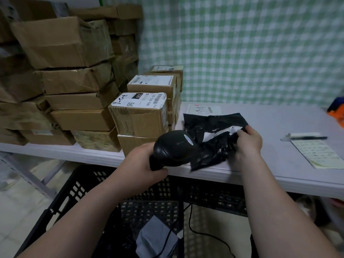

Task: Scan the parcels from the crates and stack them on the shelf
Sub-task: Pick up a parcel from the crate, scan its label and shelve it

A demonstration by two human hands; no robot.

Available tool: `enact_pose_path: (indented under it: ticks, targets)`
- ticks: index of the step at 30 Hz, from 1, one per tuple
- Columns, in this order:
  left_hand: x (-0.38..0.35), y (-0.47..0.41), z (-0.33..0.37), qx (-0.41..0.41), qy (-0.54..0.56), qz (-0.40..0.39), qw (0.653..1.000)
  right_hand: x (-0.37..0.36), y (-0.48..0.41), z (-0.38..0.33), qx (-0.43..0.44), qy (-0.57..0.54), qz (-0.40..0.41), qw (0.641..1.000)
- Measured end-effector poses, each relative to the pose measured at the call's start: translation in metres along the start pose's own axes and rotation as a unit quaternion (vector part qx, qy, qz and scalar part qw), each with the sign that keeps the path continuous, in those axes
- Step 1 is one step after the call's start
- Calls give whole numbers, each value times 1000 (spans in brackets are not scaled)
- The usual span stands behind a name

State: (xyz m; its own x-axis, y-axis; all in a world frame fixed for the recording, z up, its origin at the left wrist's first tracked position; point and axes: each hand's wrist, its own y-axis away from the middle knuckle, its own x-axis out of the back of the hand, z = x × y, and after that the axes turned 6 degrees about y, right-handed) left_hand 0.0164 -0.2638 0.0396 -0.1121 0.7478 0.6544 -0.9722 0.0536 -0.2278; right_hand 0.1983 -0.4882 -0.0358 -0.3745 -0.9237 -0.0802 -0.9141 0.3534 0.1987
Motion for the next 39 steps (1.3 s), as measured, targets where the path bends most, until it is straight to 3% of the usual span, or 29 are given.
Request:
enact_pose_path:
  ticks: [3,6,8,10,12,13,15,16,20,24,26,27,30,31,34,39]
  targets:
    - [-2,-2,0,-2,6,-2,1000,-1,2,10,-1,133,-99,986]
    - [-3,-2,-1,2,16,2,1000,-2,12,8,106,377,-55,918]
    - [-3,-2,-2,3,20,7,1000,-4,25,-2,204,409,-39,889]
    - [-2,-2,-3,6,23,9,1000,-7,34,-11,303,405,-144,850]
    - [-1,-2,-4,11,28,8,1000,-8,41,-12,280,438,-312,795]
    - [-1,-2,-5,12,31,8,999,-9,44,-8,251,488,-368,751]
    - [-1,-1,-6,12,31,11,999,-13,45,3,207,594,-397,668]
    - [0,0,-7,15,30,11,999,-15,44,9,200,618,-389,654]
    - [3,6,-12,29,39,8,999,-23,33,19,236,624,-301,682]
    - [10,16,-17,48,34,11,998,-31,37,24,292,681,-219,635]
    - [15,21,-19,60,29,15,998,-35,46,25,320,679,-196,630]
    - [17,23,-21,68,26,18,997,-37,52,25,347,658,-185,642]
    - [26,33,-28,96,35,29,994,-39,76,27,447,506,-147,722]
    - [29,36,-31,103,37,32,993,-41,85,29,478,469,-131,731]
    - [39,49,-44,133,57,40,989,-50,113,35,537,441,-130,708]
    - [52,75,-88,221,102,57,968,-76,147,79,547,471,-251,645]
